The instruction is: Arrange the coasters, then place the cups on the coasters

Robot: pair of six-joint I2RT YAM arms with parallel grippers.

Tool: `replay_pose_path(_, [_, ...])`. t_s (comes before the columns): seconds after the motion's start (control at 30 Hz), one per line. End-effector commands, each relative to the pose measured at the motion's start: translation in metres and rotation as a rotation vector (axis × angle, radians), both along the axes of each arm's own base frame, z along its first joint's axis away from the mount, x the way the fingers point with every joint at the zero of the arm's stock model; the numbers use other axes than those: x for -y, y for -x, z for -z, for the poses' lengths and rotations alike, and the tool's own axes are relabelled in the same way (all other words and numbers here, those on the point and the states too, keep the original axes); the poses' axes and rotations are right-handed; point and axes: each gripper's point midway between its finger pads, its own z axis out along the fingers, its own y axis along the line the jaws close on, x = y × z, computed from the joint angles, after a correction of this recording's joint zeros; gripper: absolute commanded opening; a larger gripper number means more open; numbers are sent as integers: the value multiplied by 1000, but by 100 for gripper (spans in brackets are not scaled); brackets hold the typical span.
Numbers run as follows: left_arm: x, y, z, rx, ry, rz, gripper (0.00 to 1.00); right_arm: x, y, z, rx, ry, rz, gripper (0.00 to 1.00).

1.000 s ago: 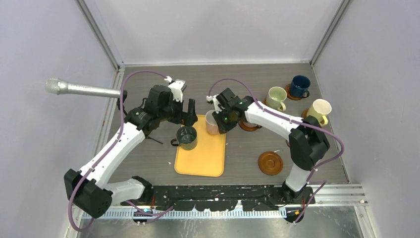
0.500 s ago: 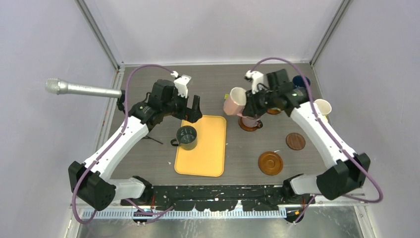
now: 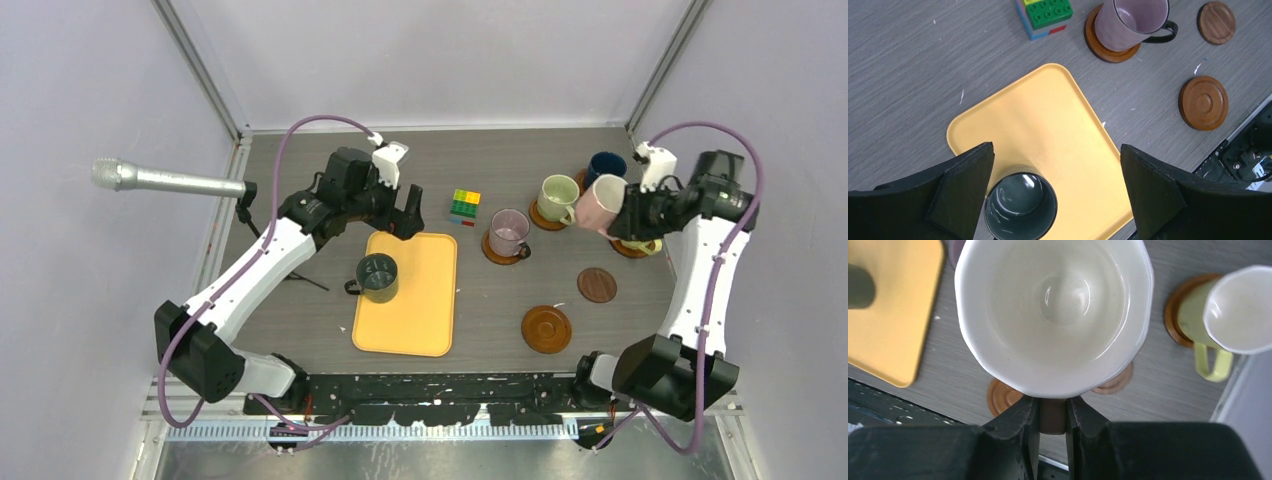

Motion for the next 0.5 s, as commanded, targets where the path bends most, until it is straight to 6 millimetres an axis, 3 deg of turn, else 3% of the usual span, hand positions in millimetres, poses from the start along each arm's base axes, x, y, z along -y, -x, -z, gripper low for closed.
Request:
replay_pose_path(0.0, [9, -10, -24, 64, 26, 23, 100, 33, 9, 10, 71, 44, -105, 0])
replay_pose_path(0.1, [6, -13, -25, 70, 17, 6, 100, 60, 12, 24, 59, 42, -72, 0])
replay_pose_path(0.17, [4, -13, -24, 72, 13, -1, 100, 67, 19, 34, 45, 41, -96, 0])
replay_pose_path(0.47, [-4, -8, -16, 72, 4, -33, 100, 68, 49, 77, 18, 103, -136, 1])
